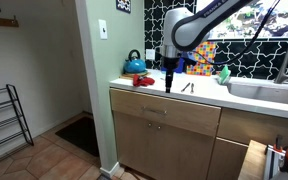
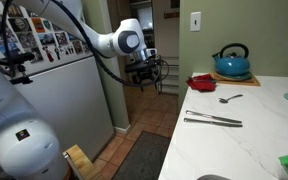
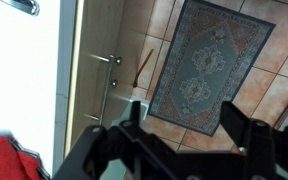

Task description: Close the open drawer.

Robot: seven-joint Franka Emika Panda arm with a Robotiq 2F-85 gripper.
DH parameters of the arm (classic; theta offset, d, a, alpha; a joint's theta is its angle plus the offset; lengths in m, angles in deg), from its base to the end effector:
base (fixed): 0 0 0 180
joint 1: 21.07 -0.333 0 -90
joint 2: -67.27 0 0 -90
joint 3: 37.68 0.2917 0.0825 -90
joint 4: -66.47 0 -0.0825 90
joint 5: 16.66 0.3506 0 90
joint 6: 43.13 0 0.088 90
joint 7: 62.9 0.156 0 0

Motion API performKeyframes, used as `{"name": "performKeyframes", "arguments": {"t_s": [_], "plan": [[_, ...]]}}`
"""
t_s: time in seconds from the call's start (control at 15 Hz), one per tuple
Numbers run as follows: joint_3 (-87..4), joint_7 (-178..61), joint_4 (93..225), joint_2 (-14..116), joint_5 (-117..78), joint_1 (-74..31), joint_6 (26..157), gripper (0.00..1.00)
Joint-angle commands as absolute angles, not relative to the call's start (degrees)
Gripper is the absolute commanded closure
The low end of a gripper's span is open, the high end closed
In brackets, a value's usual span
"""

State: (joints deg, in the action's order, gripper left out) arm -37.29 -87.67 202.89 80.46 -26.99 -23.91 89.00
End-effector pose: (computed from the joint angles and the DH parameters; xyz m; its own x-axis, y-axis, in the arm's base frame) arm 0.4637 0.0160 0.3730 0.8199 0.5685 0.0686 0.5472 -0.8131 0.1985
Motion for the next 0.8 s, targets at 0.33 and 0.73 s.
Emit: {"name": "performKeyframes", "arguments": {"t_s": [0.33, 0.73], "plan": [[-39.9, -86.8, 202.8, 90.5, -21.2, -24.5, 79.7, 0.00], [-39.6, -84.2, 203.7, 93.8, -21.2, -24.5, 77.6, 0.00]]}}
